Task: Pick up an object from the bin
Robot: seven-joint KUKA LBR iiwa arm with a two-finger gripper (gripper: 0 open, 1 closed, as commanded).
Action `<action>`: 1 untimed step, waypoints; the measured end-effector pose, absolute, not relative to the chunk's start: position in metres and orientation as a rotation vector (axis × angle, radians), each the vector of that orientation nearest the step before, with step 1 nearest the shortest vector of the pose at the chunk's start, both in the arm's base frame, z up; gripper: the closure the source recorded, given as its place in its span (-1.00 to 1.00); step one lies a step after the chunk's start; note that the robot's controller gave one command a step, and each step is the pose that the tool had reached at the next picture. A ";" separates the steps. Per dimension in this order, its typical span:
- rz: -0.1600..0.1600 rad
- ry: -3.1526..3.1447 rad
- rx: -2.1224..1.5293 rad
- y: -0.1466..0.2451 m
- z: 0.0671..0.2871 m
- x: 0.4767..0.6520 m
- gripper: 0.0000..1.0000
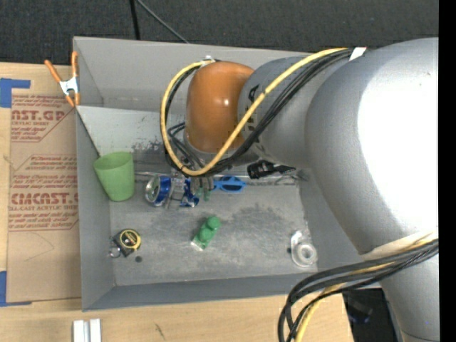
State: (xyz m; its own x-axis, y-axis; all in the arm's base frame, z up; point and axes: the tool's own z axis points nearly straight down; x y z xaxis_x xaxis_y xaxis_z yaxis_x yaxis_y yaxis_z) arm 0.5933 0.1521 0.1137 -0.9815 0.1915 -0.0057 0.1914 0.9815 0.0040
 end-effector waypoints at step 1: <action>0.004 3.124 0.300 0.153 0.127 0.594 1.00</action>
Offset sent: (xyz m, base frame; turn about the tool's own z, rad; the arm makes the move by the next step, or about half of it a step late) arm 0.0000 -0.0001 0.0131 0.0000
